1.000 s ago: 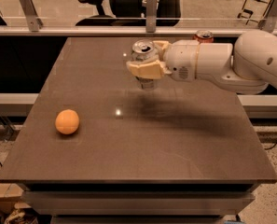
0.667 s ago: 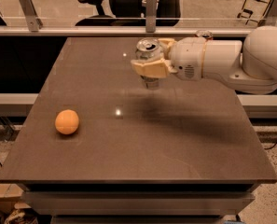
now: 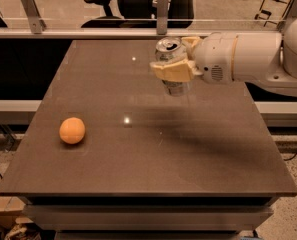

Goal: Knock 7up can over

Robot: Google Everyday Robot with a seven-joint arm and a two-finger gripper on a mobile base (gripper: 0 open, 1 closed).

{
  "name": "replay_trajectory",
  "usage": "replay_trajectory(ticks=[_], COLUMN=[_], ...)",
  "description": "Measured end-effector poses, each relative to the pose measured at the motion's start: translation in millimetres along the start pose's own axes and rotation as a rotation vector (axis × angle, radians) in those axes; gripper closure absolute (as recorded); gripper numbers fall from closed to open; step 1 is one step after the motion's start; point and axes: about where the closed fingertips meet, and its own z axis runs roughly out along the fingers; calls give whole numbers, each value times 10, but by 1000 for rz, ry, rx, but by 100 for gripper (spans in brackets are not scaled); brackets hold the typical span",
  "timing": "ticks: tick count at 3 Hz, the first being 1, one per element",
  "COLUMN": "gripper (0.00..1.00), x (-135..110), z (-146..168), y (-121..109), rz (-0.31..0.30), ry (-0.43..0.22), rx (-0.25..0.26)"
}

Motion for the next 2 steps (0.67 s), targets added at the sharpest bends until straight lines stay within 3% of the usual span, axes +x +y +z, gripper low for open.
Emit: replay_trajectory(ticks=[1,2], gripper=[100,100], x=[-67,-146], z=[-127,-256], y=[5,-67], rz=[-1,0], ry=[70,179], rx=[19,40])
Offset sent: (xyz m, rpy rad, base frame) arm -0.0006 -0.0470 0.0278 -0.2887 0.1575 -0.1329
